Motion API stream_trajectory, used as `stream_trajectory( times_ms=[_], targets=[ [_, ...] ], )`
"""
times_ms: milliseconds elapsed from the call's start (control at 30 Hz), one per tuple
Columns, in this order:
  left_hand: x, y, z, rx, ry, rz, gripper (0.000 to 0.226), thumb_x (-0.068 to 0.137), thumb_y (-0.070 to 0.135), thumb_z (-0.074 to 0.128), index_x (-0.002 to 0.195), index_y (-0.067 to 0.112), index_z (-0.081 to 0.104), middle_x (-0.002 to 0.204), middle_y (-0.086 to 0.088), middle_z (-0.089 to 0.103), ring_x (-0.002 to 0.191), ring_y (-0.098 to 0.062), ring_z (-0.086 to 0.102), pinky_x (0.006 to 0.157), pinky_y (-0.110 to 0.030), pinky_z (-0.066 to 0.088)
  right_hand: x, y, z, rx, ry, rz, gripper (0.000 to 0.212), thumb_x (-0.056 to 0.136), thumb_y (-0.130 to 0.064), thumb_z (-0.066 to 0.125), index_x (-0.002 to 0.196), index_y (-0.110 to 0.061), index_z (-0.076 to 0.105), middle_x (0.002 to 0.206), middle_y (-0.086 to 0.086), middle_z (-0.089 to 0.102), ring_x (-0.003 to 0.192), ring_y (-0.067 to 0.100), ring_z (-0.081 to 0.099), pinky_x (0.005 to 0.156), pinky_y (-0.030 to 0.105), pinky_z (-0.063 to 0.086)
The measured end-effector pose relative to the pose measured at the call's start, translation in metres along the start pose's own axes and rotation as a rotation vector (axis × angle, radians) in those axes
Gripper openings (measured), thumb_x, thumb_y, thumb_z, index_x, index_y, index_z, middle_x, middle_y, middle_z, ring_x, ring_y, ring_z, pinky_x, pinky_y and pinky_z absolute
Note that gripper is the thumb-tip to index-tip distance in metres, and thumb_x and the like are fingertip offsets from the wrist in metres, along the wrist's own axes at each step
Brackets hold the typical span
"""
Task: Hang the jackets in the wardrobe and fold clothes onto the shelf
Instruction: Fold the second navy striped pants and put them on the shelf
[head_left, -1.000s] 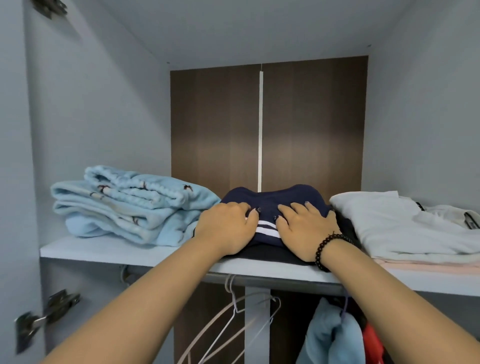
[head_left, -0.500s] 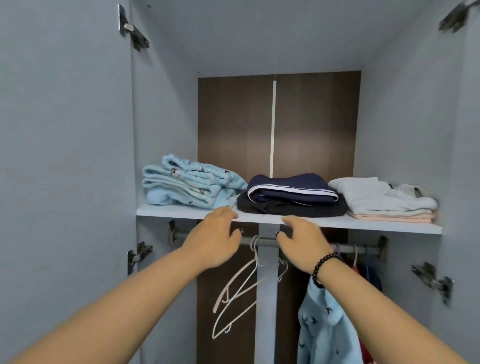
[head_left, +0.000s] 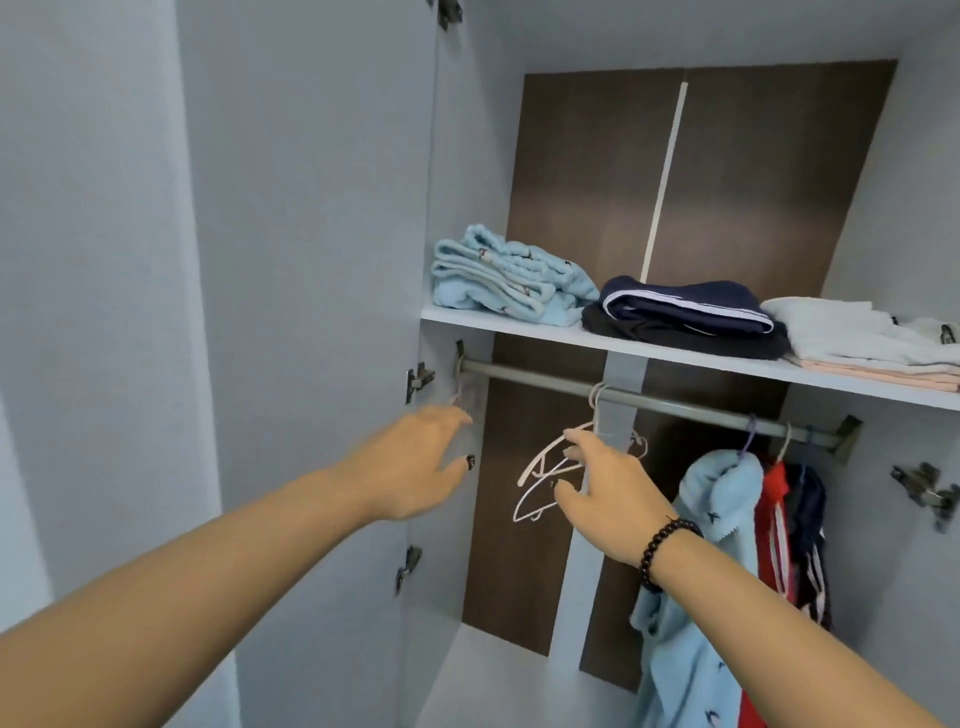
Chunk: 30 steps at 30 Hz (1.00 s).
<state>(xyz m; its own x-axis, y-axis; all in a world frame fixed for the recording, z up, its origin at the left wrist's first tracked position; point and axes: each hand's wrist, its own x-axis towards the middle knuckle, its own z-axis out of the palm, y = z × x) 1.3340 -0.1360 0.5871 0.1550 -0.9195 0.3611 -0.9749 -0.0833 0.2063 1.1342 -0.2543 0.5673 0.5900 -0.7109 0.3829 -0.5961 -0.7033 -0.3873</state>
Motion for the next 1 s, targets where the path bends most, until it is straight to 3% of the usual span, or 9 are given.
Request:
stream_trajectory(
  times_ms=[133, 267, 333, 400, 500, 600, 667, 733, 1000],
  targets=[
    [-0.049, -0.002, -0.007, 0.061, -0.060, -0.093, 0.043, 0.097, 0.035, 0.047, 0.137, 0.021, 0.045, 0.143, 0.000, 0.045, 0.125, -0.020, 0.049, 0.104, -0.034, 0.042, -0.020, -0.022, 0.016, 0.031, -0.078, -0.085, 0.068, 0.090, -0.035, 0.055, 0.147, -0.029, 0.019, 0.145, -0.008, 0.044, 0.059, -0.001, 0.053, 0.069, 0.024, 0.055],
    [-0.107, 0.006, -0.014, 0.078, -0.048, -0.188, 0.043, 0.098, 0.037, 0.046, 0.138, 0.023, 0.041, 0.145, 0.004, 0.043, 0.127, -0.018, 0.047, 0.103, -0.031, 0.041, -0.044, -0.048, 0.023, 0.097, -0.154, -0.178, 0.068, 0.090, -0.036, 0.057, 0.146, -0.031, 0.018, 0.143, -0.007, 0.044, 0.093, 0.010, 0.061, 0.084, 0.036, 0.055],
    [-0.137, 0.016, -0.021, 0.079, -0.029, -0.248, 0.045, 0.098, 0.040, 0.045, 0.139, 0.025, 0.037, 0.144, 0.005, 0.043, 0.124, -0.018, 0.049, 0.101, -0.033, 0.042, -0.058, -0.056, 0.024, 0.137, -0.165, -0.232, 0.065, 0.090, -0.036, 0.057, 0.144, -0.031, 0.021, 0.140, -0.008, 0.045, 0.081, 0.008, 0.057, 0.082, 0.037, 0.055],
    [-0.166, 0.030, -0.030, 0.076, 0.013, -0.313, 0.046, 0.097, 0.041, 0.046, 0.139, 0.027, 0.034, 0.144, 0.007, 0.043, 0.116, -0.016, 0.053, 0.097, -0.033, 0.044, -0.073, -0.062, 0.020, 0.182, -0.178, -0.269, 0.063, 0.090, -0.036, 0.058, 0.143, -0.030, 0.025, 0.137, -0.010, 0.046, 0.068, 0.001, 0.048, 0.078, 0.032, 0.053],
    [-0.211, 0.054, -0.040, 0.072, 0.075, -0.410, 0.046, 0.097, 0.042, 0.046, 0.139, 0.030, 0.033, 0.145, 0.011, 0.042, 0.098, -0.011, 0.052, 0.093, -0.028, 0.043, -0.101, -0.068, 0.014, 0.247, -0.244, -0.315, 0.057, 0.090, -0.033, 0.059, 0.140, -0.027, 0.034, 0.137, -0.009, 0.048, 0.082, 0.001, 0.048, 0.086, 0.021, 0.044],
    [-0.255, 0.077, -0.042, 0.086, 0.066, -0.484, 0.047, 0.097, 0.043, 0.045, 0.141, 0.031, 0.032, 0.147, 0.014, 0.038, 0.112, -0.009, 0.051, 0.099, -0.025, 0.040, -0.132, -0.080, 0.014, 0.253, -0.297, -0.391, 0.041, 0.092, -0.030, 0.057, 0.132, -0.026, 0.047, 0.133, -0.009, 0.049, 0.086, -0.006, 0.048, 0.074, 0.002, 0.035],
    [-0.285, 0.092, -0.040, 0.110, 0.047, -0.517, 0.047, 0.098, 0.043, 0.044, 0.142, 0.031, 0.033, 0.148, 0.014, 0.037, 0.125, -0.009, 0.046, 0.103, -0.026, 0.039, -0.156, -0.089, 0.019, 0.290, -0.331, -0.424, 0.034, 0.093, -0.029, 0.056, 0.127, -0.026, 0.052, 0.131, -0.010, 0.049, 0.096, -0.005, 0.048, 0.076, 0.000, 0.030],
    [-0.315, 0.105, -0.036, 0.128, 0.056, -0.546, 0.046, 0.098, 0.043, 0.043, 0.142, 0.031, 0.034, 0.148, 0.016, 0.036, 0.131, -0.007, 0.042, 0.103, -0.024, 0.038, -0.181, -0.098, 0.024, 0.344, -0.390, -0.441, 0.033, 0.094, -0.030, 0.055, 0.126, -0.026, 0.053, 0.131, -0.013, 0.049, 0.112, -0.002, 0.042, 0.090, 0.008, 0.029],
    [-0.435, 0.146, -0.009, 0.013, 0.079, -0.772, 0.040, 0.095, 0.048, 0.043, 0.134, 0.042, 0.038, 0.139, 0.030, 0.039, 0.123, 0.005, 0.042, 0.101, -0.018, 0.037, -0.263, -0.114, 0.052, 0.406, -0.630, -0.457, 0.022, 0.094, -0.032, 0.053, 0.115, -0.037, 0.051, 0.127, -0.021, 0.046, 0.112, -0.006, 0.040, 0.090, 0.008, 0.027]
  ],
)
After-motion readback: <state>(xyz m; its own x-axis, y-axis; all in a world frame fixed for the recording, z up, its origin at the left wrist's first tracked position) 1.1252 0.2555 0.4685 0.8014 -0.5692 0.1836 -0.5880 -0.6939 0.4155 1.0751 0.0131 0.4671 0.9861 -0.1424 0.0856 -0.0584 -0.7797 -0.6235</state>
